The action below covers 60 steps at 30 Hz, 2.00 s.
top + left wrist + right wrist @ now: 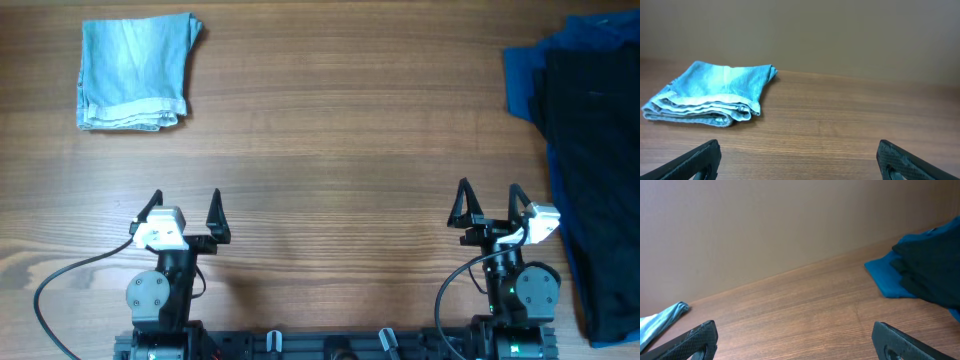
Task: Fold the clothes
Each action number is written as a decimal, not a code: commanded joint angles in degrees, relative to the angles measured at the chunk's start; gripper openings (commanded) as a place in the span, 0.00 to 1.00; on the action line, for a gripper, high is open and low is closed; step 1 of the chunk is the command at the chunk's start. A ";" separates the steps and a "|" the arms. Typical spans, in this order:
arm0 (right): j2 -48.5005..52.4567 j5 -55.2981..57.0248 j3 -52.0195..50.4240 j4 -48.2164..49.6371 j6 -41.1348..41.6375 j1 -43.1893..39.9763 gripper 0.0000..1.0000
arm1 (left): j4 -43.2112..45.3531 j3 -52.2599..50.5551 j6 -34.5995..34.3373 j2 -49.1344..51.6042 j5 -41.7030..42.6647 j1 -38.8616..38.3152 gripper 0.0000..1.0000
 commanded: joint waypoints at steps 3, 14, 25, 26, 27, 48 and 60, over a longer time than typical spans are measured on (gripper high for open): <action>-0.15 0.96 -0.07 0.28 -1.01 0.39 1.00 | -0.24 -0.26 3.19 -0.63 1.14 0.15 1.00; -0.15 0.96 -0.07 0.28 -0.98 0.39 1.00 | -0.24 -0.26 3.19 -0.61 1.14 0.15 1.00; 1.14 10.93 -0.04 1.20 -23.37 0.37 1.00 | -0.24 -0.26 3.19 -0.61 1.14 0.15 1.00; 1.64 10.91 -0.04 1.20 -25.94 0.37 1.00 | -0.24 -0.24 3.19 -0.61 1.14 0.15 1.00; 2.54 10.71 -0.04 1.22 -26.47 0.37 1.00 | -0.24 -0.26 3.19 -0.61 1.14 0.15 1.00; 5.27 8.55 -0.04 1.09 -26.58 0.37 1.00 | -0.24 -0.26 3.17 -0.61 1.11 0.15 1.00; 5.27 8.55 -0.04 1.09 -26.56 0.37 1.00 | -0.24 -0.24 3.19 -0.61 1.14 0.15 1.00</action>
